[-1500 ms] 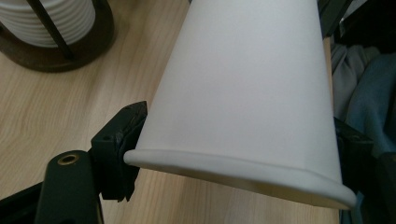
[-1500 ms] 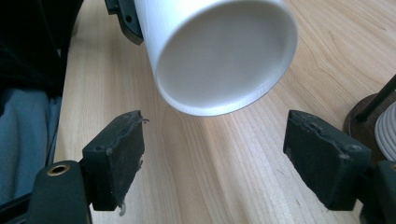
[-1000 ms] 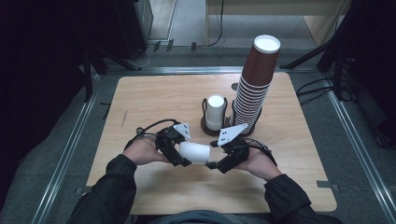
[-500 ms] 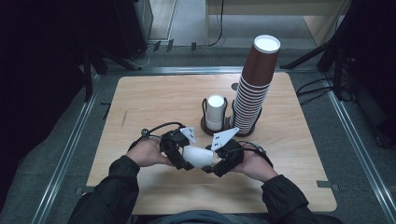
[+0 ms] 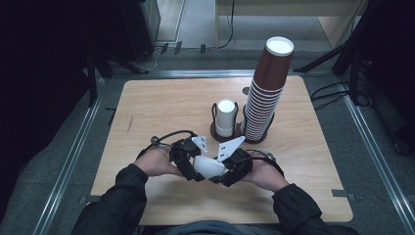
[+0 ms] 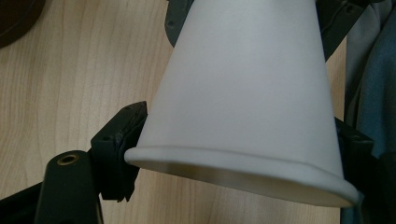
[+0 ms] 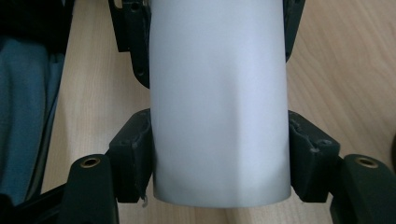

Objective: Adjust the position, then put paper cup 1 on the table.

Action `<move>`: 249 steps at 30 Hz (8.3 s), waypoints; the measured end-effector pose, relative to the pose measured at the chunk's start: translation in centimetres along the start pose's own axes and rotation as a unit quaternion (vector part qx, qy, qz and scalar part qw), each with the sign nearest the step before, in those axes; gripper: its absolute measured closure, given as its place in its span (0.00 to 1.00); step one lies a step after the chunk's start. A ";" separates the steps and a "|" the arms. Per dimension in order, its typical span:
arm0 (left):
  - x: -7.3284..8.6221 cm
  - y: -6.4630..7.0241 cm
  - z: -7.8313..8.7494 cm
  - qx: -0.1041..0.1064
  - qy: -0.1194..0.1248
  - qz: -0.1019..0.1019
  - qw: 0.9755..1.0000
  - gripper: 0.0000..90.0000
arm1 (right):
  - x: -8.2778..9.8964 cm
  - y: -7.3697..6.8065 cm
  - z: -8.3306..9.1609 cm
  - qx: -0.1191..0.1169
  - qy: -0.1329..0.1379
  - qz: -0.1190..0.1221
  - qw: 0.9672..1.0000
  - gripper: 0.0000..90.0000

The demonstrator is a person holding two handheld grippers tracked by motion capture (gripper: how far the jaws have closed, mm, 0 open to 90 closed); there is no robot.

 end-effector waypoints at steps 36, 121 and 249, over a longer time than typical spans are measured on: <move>0.7 -0.7 3.3 -0.006 0.136 0.028 0.990 0.08 | 0.3 1.8 2.1 0.009 0.045 -0.033 0.998 0.37; -1.1 0.5 1.4 -0.025 0.045 0.003 0.999 0.25 | 0.5 0.7 -0.2 -0.002 -0.005 -0.023 1.000 0.27; 1.0 -1.8 5.4 -0.046 0.215 0.067 0.973 0.24 | 2.1 2.7 3.8 0.081 0.026 -0.129 0.988 0.21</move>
Point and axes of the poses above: each handheld gripper's, and its own axes: z roughly backward along the jaws, x roughly out of its underside, y roughly to its right, the point moved 7 cm from there along -z, roughly forward along the jaws, and after that the axes turned 9 degrees about x, right-handed, at the moved point
